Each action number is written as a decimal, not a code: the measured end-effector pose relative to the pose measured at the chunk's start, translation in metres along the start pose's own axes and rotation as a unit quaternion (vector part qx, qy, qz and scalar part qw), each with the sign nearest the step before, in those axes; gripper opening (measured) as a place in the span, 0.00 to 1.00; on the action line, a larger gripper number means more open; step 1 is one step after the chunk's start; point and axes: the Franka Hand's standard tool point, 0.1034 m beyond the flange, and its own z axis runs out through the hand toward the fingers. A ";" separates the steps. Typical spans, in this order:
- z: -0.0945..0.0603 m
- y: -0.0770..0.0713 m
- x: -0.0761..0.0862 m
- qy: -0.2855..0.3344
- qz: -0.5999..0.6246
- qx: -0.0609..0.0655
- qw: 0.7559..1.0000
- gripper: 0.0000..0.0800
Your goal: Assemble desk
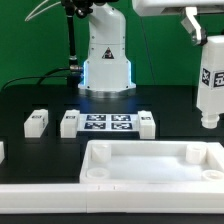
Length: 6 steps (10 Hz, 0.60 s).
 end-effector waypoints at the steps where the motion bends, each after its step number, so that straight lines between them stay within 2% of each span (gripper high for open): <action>1: 0.001 -0.001 -0.002 0.021 -0.001 -0.001 1.000 0.36; 2: 0.001 0.001 0.002 0.057 -0.003 -0.002 0.998 0.36; 3: 0.007 0.003 -0.002 0.046 -0.007 -0.004 0.999 0.36; 5: 0.014 0.004 0.017 0.050 -0.024 -0.008 0.998 0.36; 6: 0.022 0.007 0.013 0.048 -0.032 -0.010 0.998 0.36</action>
Offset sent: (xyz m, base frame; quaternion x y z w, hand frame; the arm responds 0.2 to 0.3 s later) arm 0.0500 -0.0267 0.0048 -0.1215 0.0081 -0.1234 0.9849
